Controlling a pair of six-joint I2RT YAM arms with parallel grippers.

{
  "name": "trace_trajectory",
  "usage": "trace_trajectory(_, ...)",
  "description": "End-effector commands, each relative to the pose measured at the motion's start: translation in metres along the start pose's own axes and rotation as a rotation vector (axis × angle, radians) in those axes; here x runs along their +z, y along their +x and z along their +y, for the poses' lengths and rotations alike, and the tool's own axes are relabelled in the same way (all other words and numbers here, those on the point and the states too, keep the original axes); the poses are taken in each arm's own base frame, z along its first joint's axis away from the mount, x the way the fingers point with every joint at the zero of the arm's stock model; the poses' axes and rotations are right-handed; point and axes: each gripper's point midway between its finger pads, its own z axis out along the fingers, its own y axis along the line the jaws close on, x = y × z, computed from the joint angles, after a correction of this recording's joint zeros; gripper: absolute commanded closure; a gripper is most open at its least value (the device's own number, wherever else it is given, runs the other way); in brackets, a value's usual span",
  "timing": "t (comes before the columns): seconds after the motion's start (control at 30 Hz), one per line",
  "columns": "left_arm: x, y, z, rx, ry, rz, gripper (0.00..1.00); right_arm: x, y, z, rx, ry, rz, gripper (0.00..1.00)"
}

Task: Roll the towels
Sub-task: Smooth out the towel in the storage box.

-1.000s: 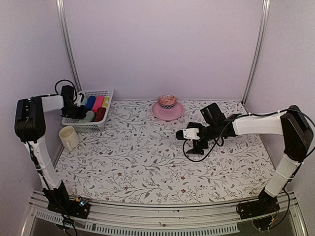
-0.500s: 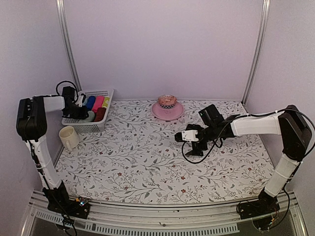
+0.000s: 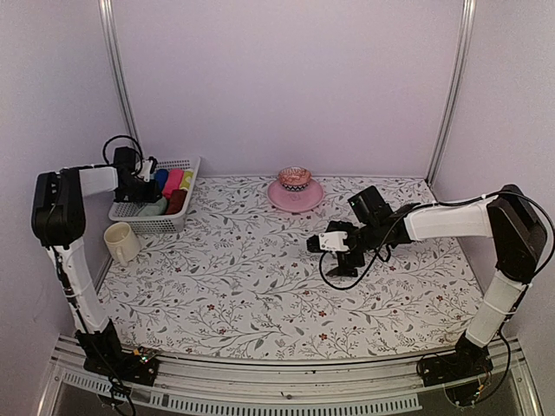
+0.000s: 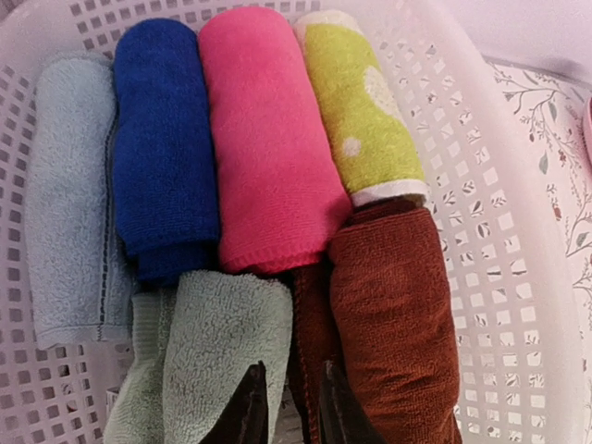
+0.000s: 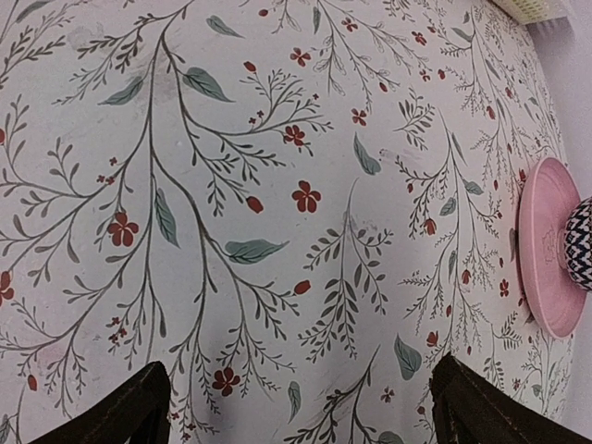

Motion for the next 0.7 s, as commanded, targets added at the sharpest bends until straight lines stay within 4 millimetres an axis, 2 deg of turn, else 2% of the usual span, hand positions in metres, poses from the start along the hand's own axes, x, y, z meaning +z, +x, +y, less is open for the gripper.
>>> trace_trajectory(0.0,0.014,0.004,0.002,0.026,-0.019,0.013,0.79,0.004,-0.003,-0.003,-0.009,0.000,0.001,0.01)
trace_trajectory(0.17,0.025,0.014,0.004,0.028,-0.021,0.045,0.79,0.004,-0.003,-0.003,-0.009,0.000,0.002,0.01)
trace_trajectory(0.33,0.028,0.022,0.018,0.024,-0.096,0.068,0.79,0.004,-0.003,-0.002,-0.009,-0.003,0.003,0.01)
trace_trajectory(0.67,0.018,0.024,0.041,0.001,-0.181,0.039,0.80,0.005,-0.002,-0.001,-0.011,-0.007,0.002,0.01)
